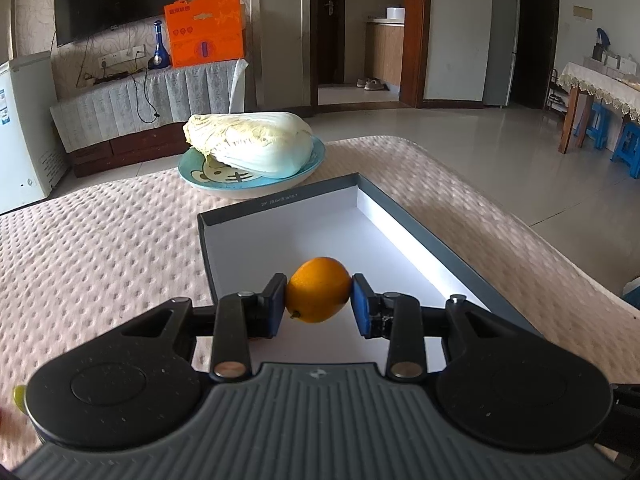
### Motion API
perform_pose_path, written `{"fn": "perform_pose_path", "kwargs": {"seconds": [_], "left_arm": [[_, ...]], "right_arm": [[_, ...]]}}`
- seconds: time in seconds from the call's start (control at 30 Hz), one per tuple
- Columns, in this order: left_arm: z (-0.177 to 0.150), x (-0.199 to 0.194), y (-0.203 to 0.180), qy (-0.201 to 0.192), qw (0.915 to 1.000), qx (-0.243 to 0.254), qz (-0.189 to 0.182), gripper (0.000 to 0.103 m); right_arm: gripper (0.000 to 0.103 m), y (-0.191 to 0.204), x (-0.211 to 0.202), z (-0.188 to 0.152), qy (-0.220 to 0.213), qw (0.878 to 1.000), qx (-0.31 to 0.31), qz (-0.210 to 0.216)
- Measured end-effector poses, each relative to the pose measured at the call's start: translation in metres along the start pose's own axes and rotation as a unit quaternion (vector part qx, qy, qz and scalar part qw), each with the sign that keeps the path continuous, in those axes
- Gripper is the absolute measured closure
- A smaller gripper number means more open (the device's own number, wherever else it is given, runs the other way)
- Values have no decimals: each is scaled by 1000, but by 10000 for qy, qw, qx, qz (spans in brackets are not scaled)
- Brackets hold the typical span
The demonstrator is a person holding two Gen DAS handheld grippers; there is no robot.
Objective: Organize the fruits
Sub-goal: 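Carry the yellow orange into the box and open the left tool while the right tool holds the tangerine, then lower the tangerine into the box and open the right tool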
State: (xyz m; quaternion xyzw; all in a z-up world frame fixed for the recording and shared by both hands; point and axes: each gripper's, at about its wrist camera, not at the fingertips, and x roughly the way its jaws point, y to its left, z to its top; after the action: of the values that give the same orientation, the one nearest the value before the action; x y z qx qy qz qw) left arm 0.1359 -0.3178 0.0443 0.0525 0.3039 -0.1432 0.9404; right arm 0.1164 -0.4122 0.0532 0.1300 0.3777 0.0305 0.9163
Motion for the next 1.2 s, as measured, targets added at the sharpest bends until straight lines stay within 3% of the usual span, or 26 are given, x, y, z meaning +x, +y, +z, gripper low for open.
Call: {"fn": "perform_pose_path", "kwargs": {"seconds": [0.77,0.97,1.2], "left_arm": [[3,-42,5,-278,9996,-44,30,62],[-8,-78,13,-530,9985,148,-13,62],[-25,-123,37,-595,9982,-40,-6,62]], "right_arm": [[63,-1,0,-1,-27,10000,52,14],[63,1,1,0,-61,9999,84,30],[63,6,1,1,-102,9999,98,97]]}}
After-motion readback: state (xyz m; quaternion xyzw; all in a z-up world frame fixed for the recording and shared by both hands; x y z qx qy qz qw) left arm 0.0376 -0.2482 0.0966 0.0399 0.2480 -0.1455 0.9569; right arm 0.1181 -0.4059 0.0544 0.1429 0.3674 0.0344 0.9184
